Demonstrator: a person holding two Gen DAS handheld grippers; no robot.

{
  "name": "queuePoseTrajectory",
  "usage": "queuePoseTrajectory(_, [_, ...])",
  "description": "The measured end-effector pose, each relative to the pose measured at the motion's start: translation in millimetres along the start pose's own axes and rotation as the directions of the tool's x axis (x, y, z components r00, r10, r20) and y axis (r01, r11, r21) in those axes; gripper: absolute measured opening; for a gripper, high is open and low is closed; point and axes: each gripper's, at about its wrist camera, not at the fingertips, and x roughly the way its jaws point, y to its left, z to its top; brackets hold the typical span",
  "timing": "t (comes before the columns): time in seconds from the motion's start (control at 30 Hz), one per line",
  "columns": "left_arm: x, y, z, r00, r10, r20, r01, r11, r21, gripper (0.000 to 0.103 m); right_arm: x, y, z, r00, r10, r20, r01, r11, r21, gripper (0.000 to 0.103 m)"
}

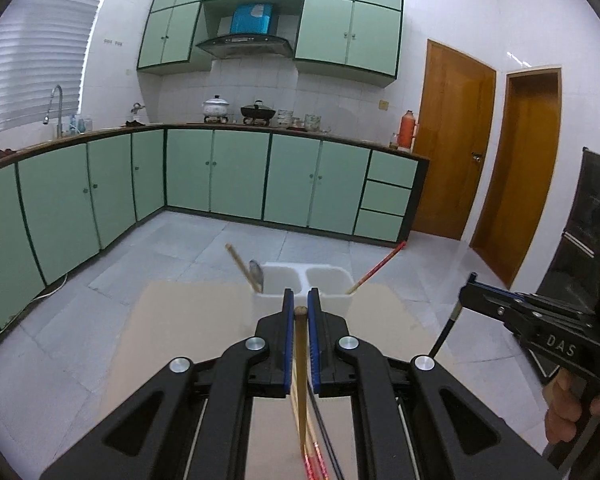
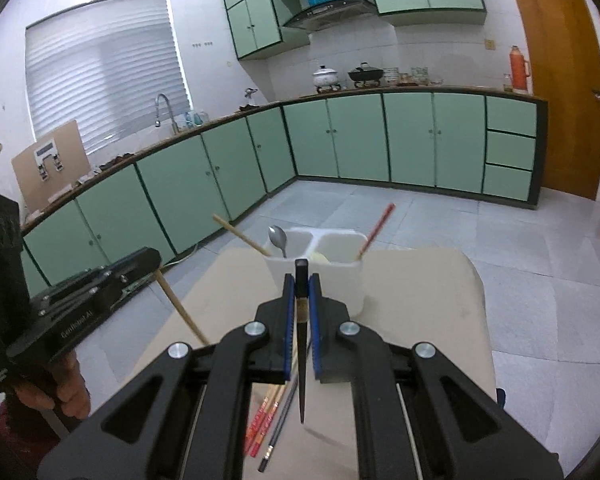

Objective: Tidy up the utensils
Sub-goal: 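Lift and carry the black and wooden chopsticks over the white holder with both tools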

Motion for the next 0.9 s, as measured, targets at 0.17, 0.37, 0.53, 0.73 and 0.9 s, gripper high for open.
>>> queuePoseTrajectory(0.17, [-3, -1, 15, 0.999, -0.037, 0.020, 0.037, 0.999, -0.005, 0.007, -4, -2, 22, 0.999, 0.038, 0.019, -0.039, 0.999, 0.007, 0.006])
queuePoseTrajectory(0.37, [-2, -3, 44, 0.996, -0.046, 0.072, 0.045, 0.999, 0.006, 0.007, -9, -1, 55, 0.996, 0.056, 0.074, -0.056, 0.998, -0.003, 0.006])
queuePoseTrajectory(0.53, [6, -4, 81, 0.990, -0.040, 0.139, 0.037, 0.999, 0.022, 0.007, -7, -3, 90, 0.990, 0.034, 0.133, -0.030, 0.999, -0.036, 0.006])
queuePoseTrajectory(0.73, [25, -7, 122, 0.977, -0.018, 0.211, 0.009, 0.999, 0.043, 0.006, 6, -13, 136, 0.979, 0.003, 0.204, 0.006, 0.999, -0.044, 0.006])
queuePoseTrajectory(0.9, [57, -8, 143, 0.971, 0.011, 0.239, -0.027, 0.998, 0.063, 0.007, 35, -27, 156, 0.972, -0.044, 0.232, 0.058, 0.997, -0.053, 0.006])
